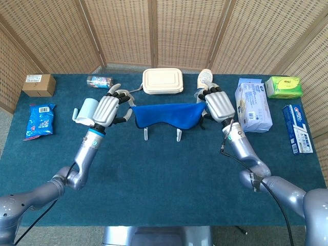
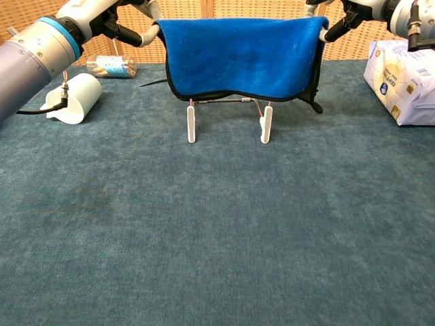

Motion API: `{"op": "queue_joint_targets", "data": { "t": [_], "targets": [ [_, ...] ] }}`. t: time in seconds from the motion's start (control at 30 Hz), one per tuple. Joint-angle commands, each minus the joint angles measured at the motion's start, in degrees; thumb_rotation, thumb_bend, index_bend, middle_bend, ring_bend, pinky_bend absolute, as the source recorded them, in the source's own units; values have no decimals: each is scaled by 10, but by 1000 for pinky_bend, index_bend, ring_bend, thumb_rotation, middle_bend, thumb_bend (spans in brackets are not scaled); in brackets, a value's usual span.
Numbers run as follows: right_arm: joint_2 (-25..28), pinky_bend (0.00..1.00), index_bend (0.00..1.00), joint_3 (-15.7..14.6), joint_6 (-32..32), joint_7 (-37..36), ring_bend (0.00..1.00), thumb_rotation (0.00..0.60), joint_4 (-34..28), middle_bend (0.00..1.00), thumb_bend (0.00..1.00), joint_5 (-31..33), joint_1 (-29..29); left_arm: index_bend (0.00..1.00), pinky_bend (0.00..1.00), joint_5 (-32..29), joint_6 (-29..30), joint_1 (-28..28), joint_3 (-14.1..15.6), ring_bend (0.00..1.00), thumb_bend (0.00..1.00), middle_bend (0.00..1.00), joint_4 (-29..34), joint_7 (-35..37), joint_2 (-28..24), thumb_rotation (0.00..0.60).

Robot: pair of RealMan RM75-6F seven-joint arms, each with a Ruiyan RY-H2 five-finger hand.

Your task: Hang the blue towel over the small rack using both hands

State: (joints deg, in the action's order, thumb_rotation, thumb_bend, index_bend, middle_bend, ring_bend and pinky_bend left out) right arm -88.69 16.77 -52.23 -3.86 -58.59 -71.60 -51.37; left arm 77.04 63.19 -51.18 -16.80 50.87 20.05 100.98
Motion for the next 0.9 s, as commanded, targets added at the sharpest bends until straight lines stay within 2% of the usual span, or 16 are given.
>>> {"op": "queue_joint_targets", "data": {
  "t": [0.03, 0.9],
  "targets": [
    [0, 170, 750, 0, 0, 1, 76, 600, -1, 363, 501, 0, 0, 811, 92, 0, 0, 1, 0, 280, 583, 421, 1, 0, 0, 600],
    [6, 170, 744, 1, -3, 12, 76, 600, -16, 361, 499, 3, 3, 811, 92, 0, 3, 5, -1, 279, 583, 421, 8, -3, -5, 600]
  ]
}}
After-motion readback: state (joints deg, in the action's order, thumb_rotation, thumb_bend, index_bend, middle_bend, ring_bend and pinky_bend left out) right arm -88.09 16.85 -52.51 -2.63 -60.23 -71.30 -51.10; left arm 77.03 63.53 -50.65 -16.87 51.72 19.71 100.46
